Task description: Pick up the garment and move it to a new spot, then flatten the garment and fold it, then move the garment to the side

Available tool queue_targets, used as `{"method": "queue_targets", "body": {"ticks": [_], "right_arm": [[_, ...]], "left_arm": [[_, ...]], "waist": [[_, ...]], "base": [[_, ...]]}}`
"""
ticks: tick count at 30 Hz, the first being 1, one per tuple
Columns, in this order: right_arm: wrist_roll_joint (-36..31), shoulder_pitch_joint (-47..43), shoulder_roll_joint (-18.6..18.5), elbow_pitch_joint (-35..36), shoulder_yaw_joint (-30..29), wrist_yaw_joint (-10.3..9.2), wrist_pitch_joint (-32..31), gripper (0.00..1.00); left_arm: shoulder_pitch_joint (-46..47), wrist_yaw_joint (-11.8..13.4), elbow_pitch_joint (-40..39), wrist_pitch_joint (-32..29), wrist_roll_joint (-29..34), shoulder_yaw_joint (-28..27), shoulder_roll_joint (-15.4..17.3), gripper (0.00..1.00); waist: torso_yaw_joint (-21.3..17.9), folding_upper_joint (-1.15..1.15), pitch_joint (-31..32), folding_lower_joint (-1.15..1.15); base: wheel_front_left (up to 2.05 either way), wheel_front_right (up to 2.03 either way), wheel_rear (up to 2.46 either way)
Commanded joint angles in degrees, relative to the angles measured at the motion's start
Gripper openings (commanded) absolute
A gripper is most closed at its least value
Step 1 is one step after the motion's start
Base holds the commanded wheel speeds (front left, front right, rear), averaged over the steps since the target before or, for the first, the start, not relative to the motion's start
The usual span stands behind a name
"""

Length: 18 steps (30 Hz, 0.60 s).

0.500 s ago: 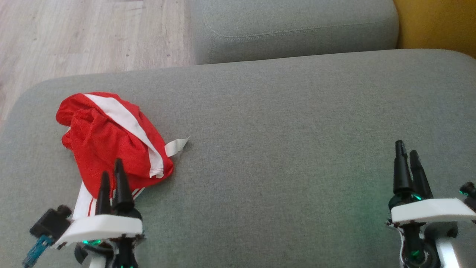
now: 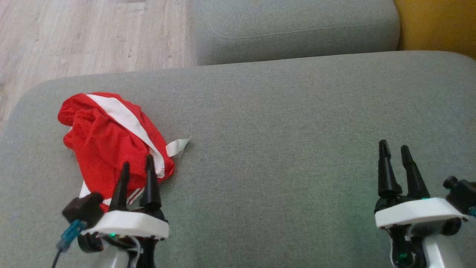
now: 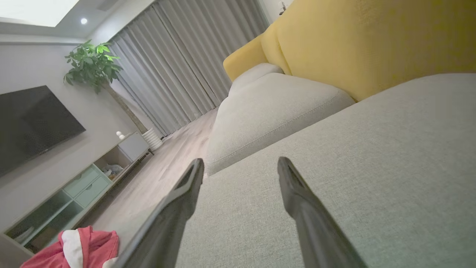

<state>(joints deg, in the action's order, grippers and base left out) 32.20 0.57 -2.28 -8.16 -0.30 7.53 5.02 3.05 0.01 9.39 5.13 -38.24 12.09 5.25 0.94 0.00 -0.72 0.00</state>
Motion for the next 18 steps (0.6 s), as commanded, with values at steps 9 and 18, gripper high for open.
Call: {"method": "queue_targets", "body": {"ticks": [9,18], "right_arm": [[-9.5,2.2,-0.4,1.6,3.6,-0.03,2.1,1.0],[-17.7,2.5,-0.5,2.1,4.7,-0.03,3.8,1.0]], "left_arm": [[5.9,3.7,0.5,2.0,8.6,5.3,3.4,1.0],[8.5,6.7,1.6,3.7,14.4,10.2,5.1,1.0]], "waist": [[0.2,0.0,-0.3,0.0],[0.4,0.0,-0.8,0.0]], "base": [[0.0,0.0,0.0],[0.0,0.0,0.0]]}}
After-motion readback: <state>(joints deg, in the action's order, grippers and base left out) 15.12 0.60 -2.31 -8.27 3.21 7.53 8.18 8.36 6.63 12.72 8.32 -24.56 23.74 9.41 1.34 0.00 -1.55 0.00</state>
